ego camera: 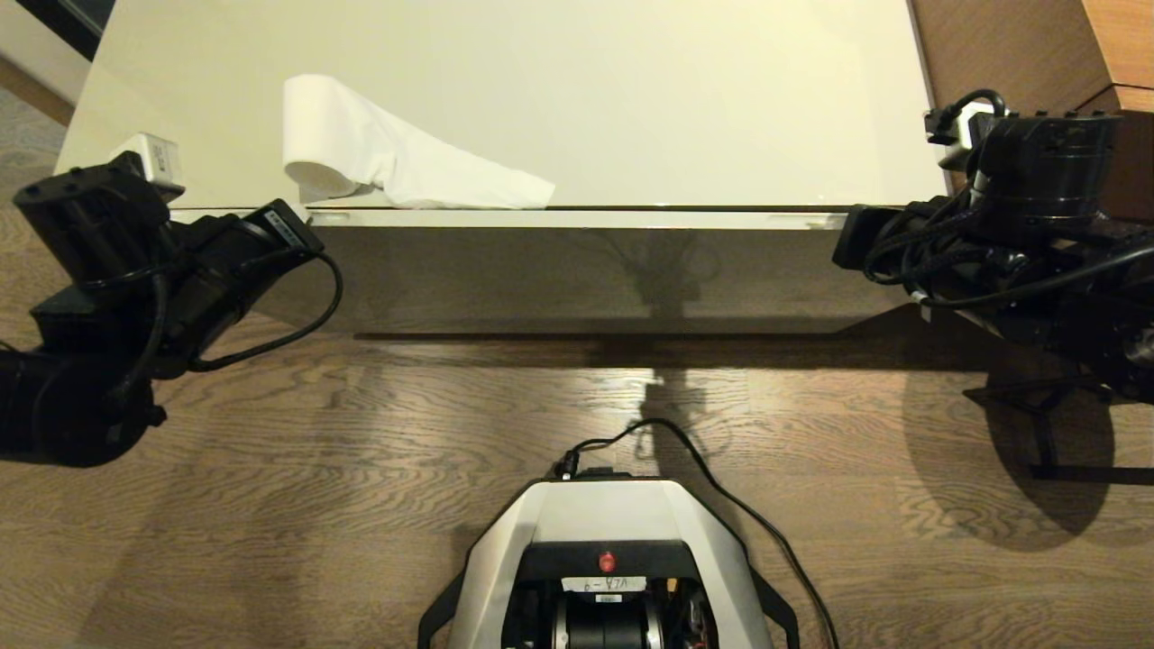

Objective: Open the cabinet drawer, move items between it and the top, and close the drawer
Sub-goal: Open the drawer

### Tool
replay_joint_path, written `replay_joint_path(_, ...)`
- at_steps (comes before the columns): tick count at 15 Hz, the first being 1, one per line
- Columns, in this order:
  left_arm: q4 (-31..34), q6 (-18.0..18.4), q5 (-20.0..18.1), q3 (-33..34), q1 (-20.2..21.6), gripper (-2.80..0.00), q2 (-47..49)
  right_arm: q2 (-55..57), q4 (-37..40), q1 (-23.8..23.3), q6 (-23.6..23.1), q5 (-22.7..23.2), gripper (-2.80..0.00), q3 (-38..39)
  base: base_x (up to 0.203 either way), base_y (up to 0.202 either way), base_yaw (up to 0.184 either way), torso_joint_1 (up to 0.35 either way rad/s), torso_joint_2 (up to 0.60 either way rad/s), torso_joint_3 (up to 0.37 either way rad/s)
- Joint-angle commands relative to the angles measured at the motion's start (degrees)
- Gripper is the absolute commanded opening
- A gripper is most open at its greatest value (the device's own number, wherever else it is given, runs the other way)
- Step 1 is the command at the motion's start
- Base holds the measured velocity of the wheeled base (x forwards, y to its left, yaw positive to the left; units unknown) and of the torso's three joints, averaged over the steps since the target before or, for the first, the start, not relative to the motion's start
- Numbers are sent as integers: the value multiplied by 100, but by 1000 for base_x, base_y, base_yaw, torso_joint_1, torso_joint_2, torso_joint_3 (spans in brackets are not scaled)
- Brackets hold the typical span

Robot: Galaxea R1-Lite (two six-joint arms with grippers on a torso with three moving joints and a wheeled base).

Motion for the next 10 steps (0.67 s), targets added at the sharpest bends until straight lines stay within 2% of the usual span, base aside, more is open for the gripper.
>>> replay_joint_path(1, -87, -14, -16, 81, -1, -280, 247, 74, 2, 5, 11, -6, -280, 63, 0, 0, 0, 0, 0, 0)
replay_joint_path(6, -87, -21, -8, 590, 1, -280, 68, 127, 1, 5, 29, -6, -280, 238, 0, 0, 0, 0, 0, 0)
replay_joint_path(10, -78, -21, -40, 643, 1, -280, 53, 48, 28, 31, 134, -15, -280, 379, 0, 0, 0, 0, 0, 0)
